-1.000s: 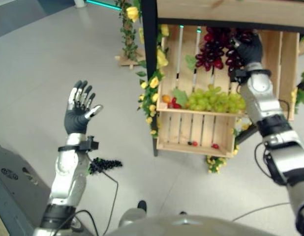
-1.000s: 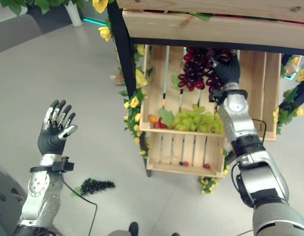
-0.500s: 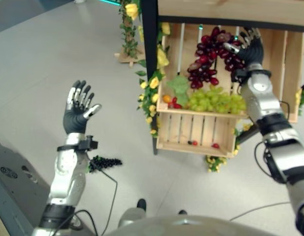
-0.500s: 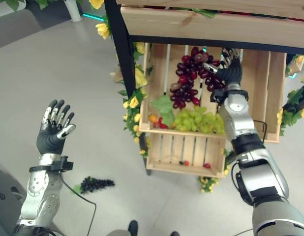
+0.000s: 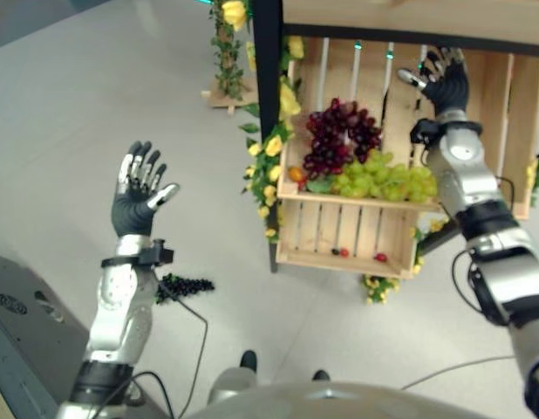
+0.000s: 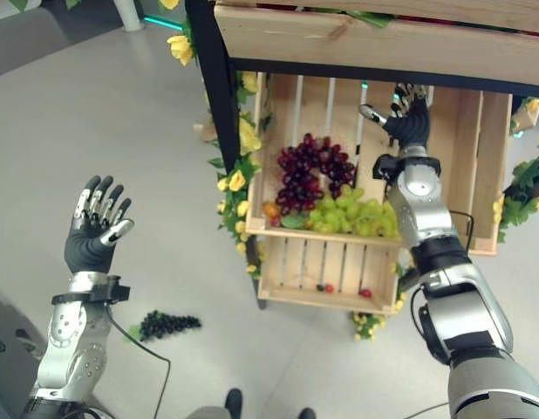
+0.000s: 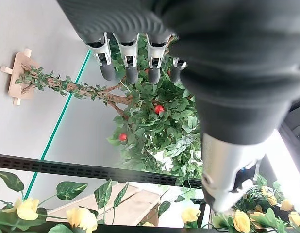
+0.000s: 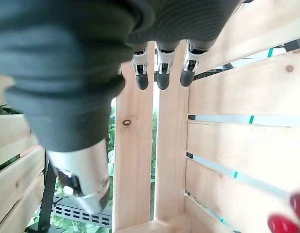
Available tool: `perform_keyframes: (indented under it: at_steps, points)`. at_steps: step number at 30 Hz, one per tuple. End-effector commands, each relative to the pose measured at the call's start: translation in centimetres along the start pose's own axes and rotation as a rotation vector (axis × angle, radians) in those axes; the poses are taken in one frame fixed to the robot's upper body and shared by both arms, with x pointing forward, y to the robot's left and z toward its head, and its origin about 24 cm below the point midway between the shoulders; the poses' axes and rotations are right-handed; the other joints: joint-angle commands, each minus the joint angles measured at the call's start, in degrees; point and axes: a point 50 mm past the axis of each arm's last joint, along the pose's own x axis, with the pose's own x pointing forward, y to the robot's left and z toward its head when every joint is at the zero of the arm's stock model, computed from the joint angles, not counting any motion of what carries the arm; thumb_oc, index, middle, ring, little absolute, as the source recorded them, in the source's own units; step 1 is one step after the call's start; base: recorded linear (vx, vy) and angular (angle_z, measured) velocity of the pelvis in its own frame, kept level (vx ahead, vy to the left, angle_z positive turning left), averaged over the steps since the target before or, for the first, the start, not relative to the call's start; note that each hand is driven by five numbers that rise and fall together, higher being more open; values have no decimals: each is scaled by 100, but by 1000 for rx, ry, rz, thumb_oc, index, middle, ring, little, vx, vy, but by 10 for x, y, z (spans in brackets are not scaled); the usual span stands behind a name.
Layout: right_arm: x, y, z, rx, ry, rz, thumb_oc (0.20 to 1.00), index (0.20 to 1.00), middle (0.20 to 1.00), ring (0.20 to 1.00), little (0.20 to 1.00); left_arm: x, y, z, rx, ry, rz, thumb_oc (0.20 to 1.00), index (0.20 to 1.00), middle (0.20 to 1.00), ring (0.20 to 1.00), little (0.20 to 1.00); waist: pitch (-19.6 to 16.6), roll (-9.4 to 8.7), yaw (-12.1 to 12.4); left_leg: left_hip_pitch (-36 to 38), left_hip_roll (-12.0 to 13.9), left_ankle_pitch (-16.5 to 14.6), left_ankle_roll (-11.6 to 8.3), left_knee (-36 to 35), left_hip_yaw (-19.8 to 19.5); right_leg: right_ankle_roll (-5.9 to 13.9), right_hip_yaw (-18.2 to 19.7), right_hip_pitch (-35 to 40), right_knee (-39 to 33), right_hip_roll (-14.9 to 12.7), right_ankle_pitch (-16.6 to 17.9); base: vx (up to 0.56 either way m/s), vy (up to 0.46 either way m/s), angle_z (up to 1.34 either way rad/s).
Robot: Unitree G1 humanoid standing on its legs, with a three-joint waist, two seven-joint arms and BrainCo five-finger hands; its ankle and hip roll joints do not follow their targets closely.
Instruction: Pick up the fruits from the basket on one side to the basket on the other side
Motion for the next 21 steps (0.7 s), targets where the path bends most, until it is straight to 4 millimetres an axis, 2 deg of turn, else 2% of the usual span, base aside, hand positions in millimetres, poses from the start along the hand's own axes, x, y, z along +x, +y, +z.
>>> perform_keyframes:
  at_steps: [1, 6, 7, 10, 11, 12, 13, 14, 15, 16, 17, 18, 19, 21]
  points:
    - [14, -3, 49, -19, -203, 0, 1000, 1000, 1000, 1000, 1000, 9, -2, 17, 51, -80, -49, 1000, 1000, 1000, 1000, 1000, -236, -142, -93, -57, -137, -356, 76, 178, 27, 312, -41, -109, 524, -133, -436, 0, 0, 0]
    - [8, -14, 42, -33, -186, -16, 1000, 1000, 1000, 1000, 1000, 7, -1, 16, 52, -77, -43, 1000, 1000, 1000, 1000, 1000, -247, -142, -127, -39, -151, -362, 80, 159, 15, 317, -53, -91, 504, -132, -431, 0, 0, 0]
    - [3, -22, 38, -34, -179, -30, 1000, 1000, 1000, 1000, 1000, 7, 0, 17, 53, -80, -39, 1000, 1000, 1000, 1000, 1000, -247, -137, -144, -30, -149, -361, 78, 148, 14, 319, -64, -80, 495, -134, -432, 0, 0, 0]
    - [-7, -28, 29, -33, -166, -28, 1000, 1000, 1000, 1000, 1000, 6, 1, 17, 55, -84, -31, 1000, 1000, 1000, 1000, 1000, -246, -134, -164, -19, -152, -357, 78, 134, 13, 321, -71, -73, 489, -132, -430, 0, 0, 0]
    - [-21, -33, 19, -35, -152, -15, 1000, 1000, 1000, 1000, 1000, 6, 3, 17, 58, -87, -19, 1000, 1000, 1000, 1000, 1000, -239, -123, -217, -14, -148, -358, 77, 126, 17, 327, -74, -67, 483, -136, -427, 0, 0, 0]
    - [-22, -34, 18, -35, -150, -17, 1000, 1000, 1000, 1000, 1000, 6, 2, 17, 59, -85, -21, 1000, 1000, 1000, 1000, 1000, -248, -131, -209, -13, -149, -358, 77, 125, 14, 327, -78, -64, 480, -136, -427, 11, 12, 4]
    - [-41, -38, 7, -17, -137, 0, 1000, 1000, 1000, 1000, 1000, 5, 5, 18, 62, -95, -2, 1000, 1000, 1000, 1000, 1000, -246, -115, -263, -5, -147, -360, 79, 114, 15, 330, -83, -60, 481, -138, -429, 0, 0, 0]
    - [-43, -39, 6, -17, -134, -3, 1000, 1000, 1000, 1000, 1000, 5, 5, 17, 64, -92, -5, 1000, 1000, 1000, 1000, 1000, -259, -124, -254, -3, -148, -360, 78, 112, 10, 330, -88, -56, 480, -139, -430, 14, 9, 6]
    - [-53, -43, 2, -16, -133, -4, 1000, 1000, 1000, 1000, 1000, 4, 6, 18, 65, -97, 3, 1000, 1000, 1000, 1000, 1000, -265, -122, -278, 1, -149, -362, 79, 109, 9, 331, -96, -53, 484, -136, -438, 15, 5, 5]
    - [-72, -54, -1, -7, -148, -28, 1000, 1000, 1000, 1000, 1000, 2, 9, 19, 66, -108, 27, 1000, 1000, 1000, 1000, 1000, -271, -112, -342, 14, -153, -368, 83, 99, 12, 333, -105, -44, 483, -137, -447, 14, 5, 6]
    - [-74, -55, -1, -8, -146, -30, 1000, 1000, 1000, 1000, 1000, 2, 9, 18, 67, -106, 25, 1000, 1000, 1000, 1000, 1000, -281, -120, -332, 16, -154, -367, 83, 98, 7, 333, -110, -40, 482, -137, -448, 8, 3, 3]
    - [-86, -60, -1, 0, -164, -50, 1000, 1000, 1000, 1000, 1000, 1, 11, 19, 71, -114, 44, 1000, 1000, 1000, 1000, 1000, -283, -117, -367, 17, -155, -371, 85, 100, 0, 335, -109, -41, 488, -136, -454, 0, 0, 0]
    - [-105, -67, -3, 11, -176, -65, 1000, 1000, 1000, 1000, 1000, -1, 15, 21, 82, -127, 69, 1000, 1000, 1000, 1000, 1000, -289, -103, -434, 30, -148, -379, 85, 86, 1, 335, -113, -36, 476, -136, -458, 0, 0, 0]
    - [-116, -69, -4, 29, -182, -74, 1000, 1000, 1000, 1000, 1000, -3, 18, 22, 88, -133, 86, 1000, 1000, 1000, 1000, 1000, -296, -99, -471, 40, -141, -381, 83, 79, 6, 336, -108, -33, 468, -138, -457, -2, 0, -2]
